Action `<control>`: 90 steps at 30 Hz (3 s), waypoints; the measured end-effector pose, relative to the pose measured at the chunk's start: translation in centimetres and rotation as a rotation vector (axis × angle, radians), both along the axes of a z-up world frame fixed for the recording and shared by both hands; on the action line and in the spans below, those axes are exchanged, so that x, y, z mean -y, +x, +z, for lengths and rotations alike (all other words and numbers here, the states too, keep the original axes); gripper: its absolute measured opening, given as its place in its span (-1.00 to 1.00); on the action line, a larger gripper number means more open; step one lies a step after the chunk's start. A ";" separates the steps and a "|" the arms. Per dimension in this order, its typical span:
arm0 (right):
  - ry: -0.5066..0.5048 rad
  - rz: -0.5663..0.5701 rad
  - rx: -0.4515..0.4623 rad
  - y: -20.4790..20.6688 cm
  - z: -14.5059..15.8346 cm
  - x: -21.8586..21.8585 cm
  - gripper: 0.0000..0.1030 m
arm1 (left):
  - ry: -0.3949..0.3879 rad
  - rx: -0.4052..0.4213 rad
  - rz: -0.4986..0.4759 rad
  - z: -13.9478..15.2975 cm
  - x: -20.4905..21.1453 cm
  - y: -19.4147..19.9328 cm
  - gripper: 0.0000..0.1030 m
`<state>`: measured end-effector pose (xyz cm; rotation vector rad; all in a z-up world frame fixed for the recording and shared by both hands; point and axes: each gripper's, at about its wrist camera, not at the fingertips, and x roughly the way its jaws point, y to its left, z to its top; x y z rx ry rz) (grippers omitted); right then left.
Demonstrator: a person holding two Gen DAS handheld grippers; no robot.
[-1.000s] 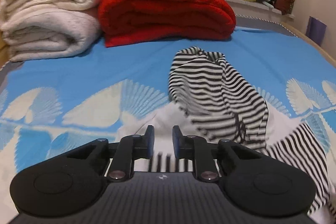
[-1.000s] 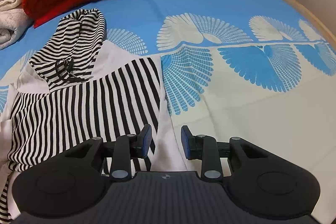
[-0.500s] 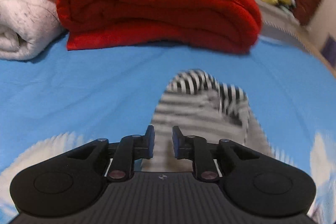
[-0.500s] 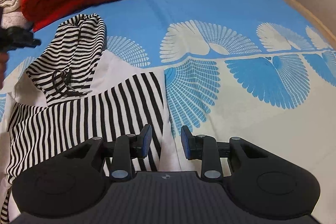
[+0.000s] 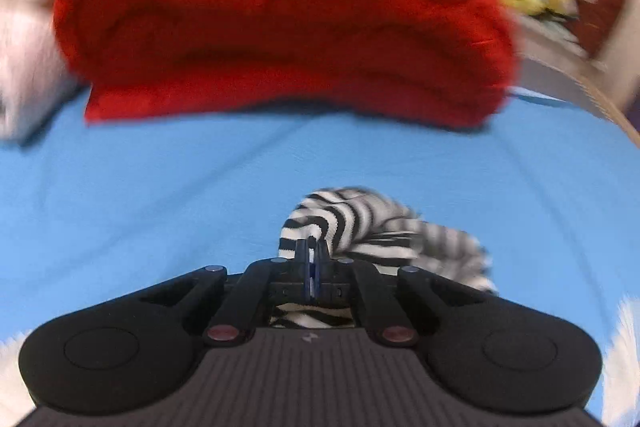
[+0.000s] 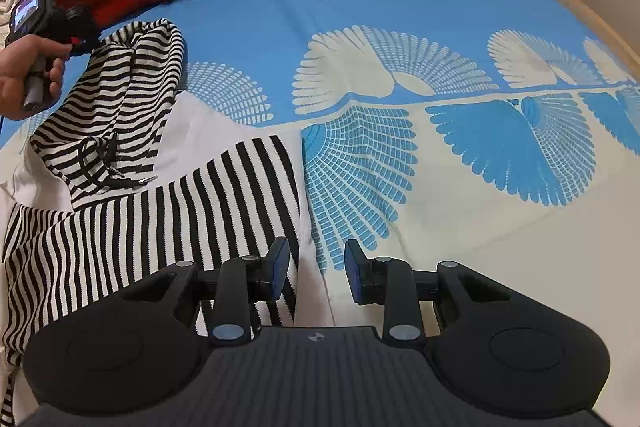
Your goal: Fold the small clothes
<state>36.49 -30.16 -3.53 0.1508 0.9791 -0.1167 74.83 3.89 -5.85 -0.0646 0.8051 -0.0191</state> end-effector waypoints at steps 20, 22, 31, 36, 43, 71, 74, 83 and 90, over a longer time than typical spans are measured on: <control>0.267 -0.113 0.166 -5.8 4.4 1.4 -0.38 | -0.340 0.003 -0.178 7.5 -5.0 -46.9 -0.18; 0.325 -0.098 0.132 -5.6 3.6 0.8 -0.38 | -0.438 -0.072 -0.010 5.0 -6.1 -44.6 -0.29; 0.380 0.011 -0.064 -3.4 -0.7 -3.5 -0.23 | -0.551 -0.258 0.152 -1.8 -6.7 -40.8 -0.36; 0.344 0.027 -0.117 -2.4 -2.1 -4.6 -0.23 | -0.533 -0.314 0.199 -3.3 -5.9 -40.9 -0.36; 0.341 0.087 -0.125 -1.6 -2.8 -6.2 -0.94 | -0.494 -0.309 0.147 -2.6 -5.8 -40.3 -0.99; 0.478 -0.139 -0.108 -2.5 -2.9 -1.6 -0.31 | -0.527 -0.264 0.287 -1.4 -11.3 -40.7 -0.71; 0.516 -0.130 -0.114 -2.2 -3.2 -1.8 -0.98 | -0.472 -0.116 0.265 1.1 -11.2 -41.1 -0.99; 0.490 -0.233 -0.146 -2.8 -3.7 -2.2 -0.97 | -0.354 -0.371 0.330 -2.4 -10.9 -40.5 -0.93; 0.262 -0.130 0.061 -3.0 0.6 -4.3 -0.73 | -0.221 -0.079 0.199 2.9 -8.7 -40.5 -0.51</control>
